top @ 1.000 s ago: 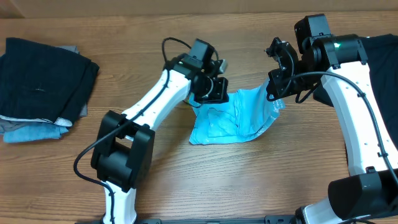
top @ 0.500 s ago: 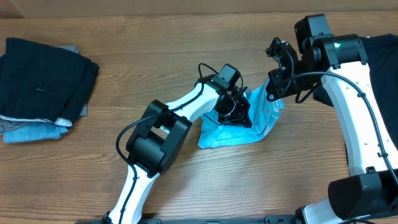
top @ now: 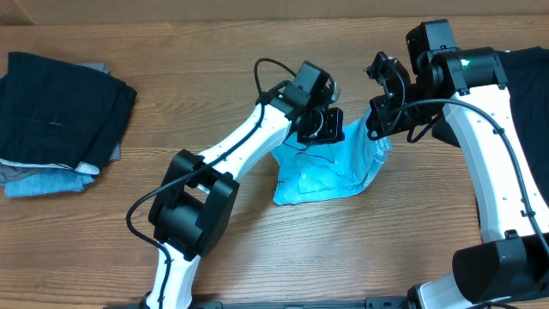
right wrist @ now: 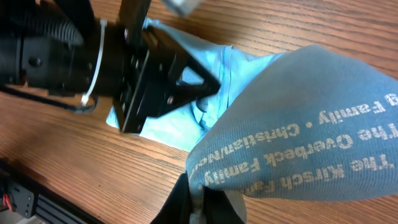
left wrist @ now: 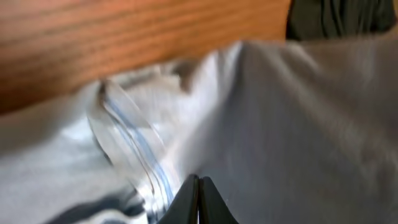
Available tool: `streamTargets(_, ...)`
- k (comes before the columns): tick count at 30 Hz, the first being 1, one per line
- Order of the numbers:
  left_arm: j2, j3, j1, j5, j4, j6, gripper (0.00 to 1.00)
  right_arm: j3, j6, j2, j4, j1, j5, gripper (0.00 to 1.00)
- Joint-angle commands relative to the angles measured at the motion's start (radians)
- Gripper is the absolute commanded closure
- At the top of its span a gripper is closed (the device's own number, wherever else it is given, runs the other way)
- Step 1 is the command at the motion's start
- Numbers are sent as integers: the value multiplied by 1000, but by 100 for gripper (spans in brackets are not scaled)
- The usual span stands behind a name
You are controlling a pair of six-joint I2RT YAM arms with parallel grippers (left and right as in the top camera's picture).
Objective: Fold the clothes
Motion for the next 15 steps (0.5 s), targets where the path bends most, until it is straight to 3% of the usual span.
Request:
streamTargets(1, 72, 4, -7, -27, 53, -69, 96, 32, -4, -23, -5, 4, -25, 96)
streamTargets(8, 199, 4, -21, 82, 286, -160, 95, 30, -4, -22, -12, 5, -39, 96)
streamTargets(15, 177, 78, 27, 119, 248, -108, 93, 28, -28, -18, -31, 31, -62, 96)
